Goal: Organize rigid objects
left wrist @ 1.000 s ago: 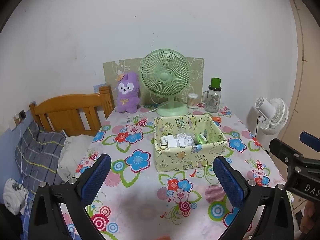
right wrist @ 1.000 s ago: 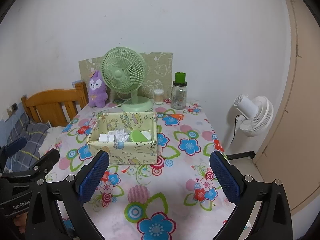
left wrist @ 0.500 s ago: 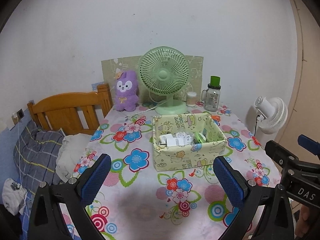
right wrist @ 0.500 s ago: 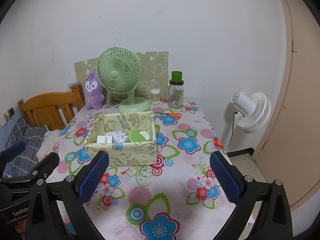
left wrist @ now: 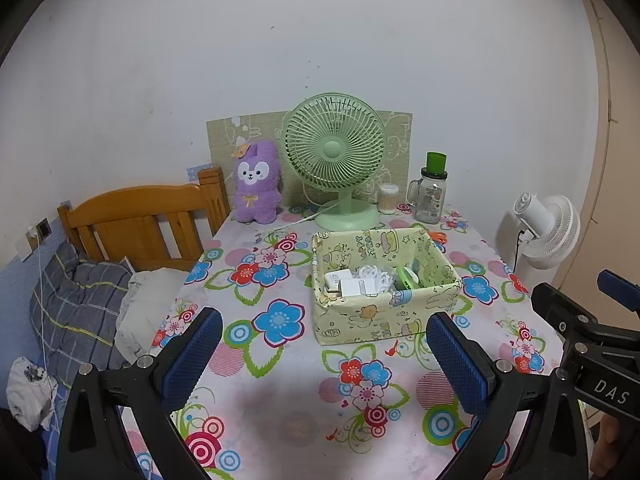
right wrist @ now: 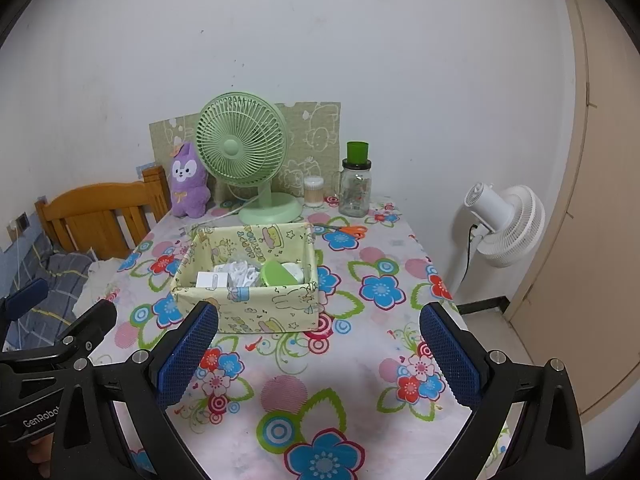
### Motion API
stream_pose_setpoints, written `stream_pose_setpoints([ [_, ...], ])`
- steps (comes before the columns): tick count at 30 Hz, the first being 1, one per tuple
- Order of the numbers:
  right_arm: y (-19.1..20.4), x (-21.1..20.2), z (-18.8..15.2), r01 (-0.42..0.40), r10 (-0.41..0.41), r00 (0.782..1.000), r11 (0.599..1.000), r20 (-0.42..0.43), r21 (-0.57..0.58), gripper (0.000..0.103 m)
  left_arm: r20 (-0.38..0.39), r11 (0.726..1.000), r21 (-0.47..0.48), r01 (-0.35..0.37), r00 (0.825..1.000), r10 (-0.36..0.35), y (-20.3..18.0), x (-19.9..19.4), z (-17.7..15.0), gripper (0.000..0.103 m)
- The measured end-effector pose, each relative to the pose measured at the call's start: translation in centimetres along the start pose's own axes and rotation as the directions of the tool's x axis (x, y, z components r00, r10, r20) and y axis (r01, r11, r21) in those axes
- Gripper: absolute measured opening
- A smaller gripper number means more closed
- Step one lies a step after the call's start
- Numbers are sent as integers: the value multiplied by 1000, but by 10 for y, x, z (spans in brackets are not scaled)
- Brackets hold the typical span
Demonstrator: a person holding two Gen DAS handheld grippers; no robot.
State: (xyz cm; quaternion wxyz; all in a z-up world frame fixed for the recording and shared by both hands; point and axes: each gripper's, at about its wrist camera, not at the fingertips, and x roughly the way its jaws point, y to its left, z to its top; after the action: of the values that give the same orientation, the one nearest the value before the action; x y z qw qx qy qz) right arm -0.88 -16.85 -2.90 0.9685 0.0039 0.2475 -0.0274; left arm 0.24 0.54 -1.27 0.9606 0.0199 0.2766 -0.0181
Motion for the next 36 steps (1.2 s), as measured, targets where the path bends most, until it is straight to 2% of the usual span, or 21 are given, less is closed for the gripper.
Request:
stream_pose_setpoints([
  [23, 0, 8, 2, 20, -20, 1000, 1000, -16, 1, 102, 1, 1000, 13, 2, 1000, -2, -2, 5, -1, 103],
  [36, -2, 8, 3, 3, -3, 1000, 1000, -11, 0, 102, 12, 1000, 9, 3, 1000, -3, -5, 0, 0, 103],
])
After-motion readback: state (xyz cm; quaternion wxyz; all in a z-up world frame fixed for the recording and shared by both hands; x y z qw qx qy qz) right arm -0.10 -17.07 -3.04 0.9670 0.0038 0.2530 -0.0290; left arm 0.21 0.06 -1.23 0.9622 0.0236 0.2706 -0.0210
